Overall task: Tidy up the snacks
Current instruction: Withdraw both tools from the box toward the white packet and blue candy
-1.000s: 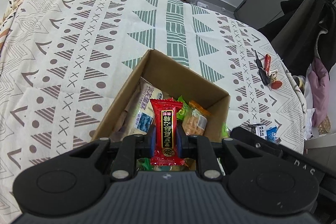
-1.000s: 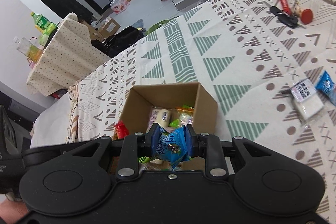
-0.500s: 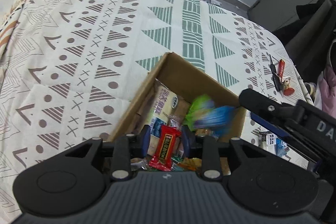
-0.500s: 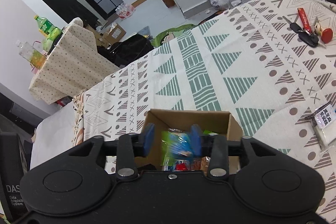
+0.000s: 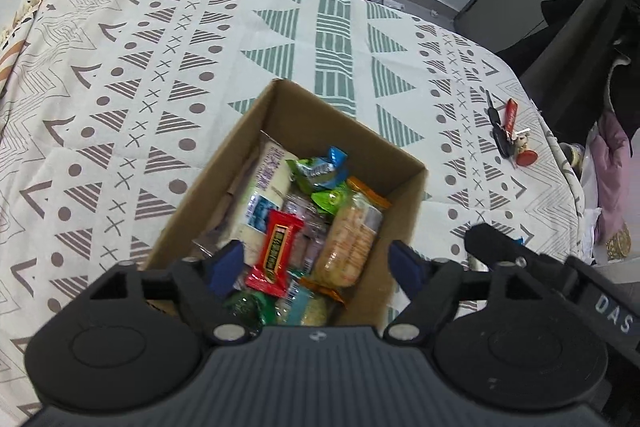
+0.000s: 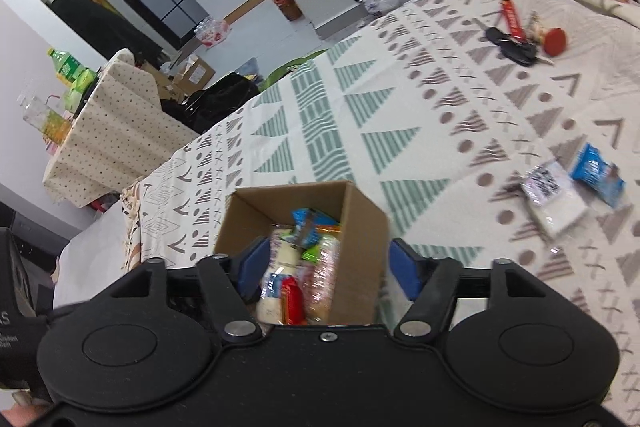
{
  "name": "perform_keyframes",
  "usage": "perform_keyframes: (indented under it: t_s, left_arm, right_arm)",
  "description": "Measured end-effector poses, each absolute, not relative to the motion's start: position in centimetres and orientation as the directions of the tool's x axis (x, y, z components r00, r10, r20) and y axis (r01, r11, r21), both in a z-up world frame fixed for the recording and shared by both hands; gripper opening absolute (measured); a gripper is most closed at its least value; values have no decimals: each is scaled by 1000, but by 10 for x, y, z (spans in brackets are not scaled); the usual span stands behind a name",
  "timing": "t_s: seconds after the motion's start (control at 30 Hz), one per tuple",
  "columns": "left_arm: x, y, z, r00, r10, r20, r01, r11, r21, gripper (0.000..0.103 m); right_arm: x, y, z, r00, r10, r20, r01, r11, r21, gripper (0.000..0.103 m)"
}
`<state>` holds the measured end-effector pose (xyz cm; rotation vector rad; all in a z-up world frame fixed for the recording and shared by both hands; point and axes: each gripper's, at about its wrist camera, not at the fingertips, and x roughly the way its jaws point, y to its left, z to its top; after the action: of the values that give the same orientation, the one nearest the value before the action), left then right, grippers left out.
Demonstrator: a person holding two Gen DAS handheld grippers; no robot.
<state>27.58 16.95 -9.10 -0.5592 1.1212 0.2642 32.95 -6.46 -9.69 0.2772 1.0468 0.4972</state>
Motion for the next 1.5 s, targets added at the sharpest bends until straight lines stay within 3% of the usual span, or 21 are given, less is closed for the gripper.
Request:
perform_keyframes:
  t_s: [0.13,0.33,1.17,1.27,1.5]
  left_arm:
    - [272,156,-87,417,-71,-906,-462,842,-279,83]
    - [266,133,-77,426,-72,-902,-441,854,-276,84]
    - [233,31,-50,438,-28,-899,-408,884,-227,85]
    - [230,19,-50,444,-27,-896,-400,888,-225,94]
    - [229,-3,-53,450,-33,-893,-388,893,-228,103]
  right_arm:
    - [323,-84,-94,429,493,-757,-241,870,430,89]
    - [315,-112,-89,440,478,-760,-221,878,424,100]
    - [278,-215,-64,537,369,-759,-187,929,319,103]
    - [275,-225,-68,532,356,-769,-184,934,305,103]
    - [272,-244,-73,528,340,-778,-181,940,288,103]
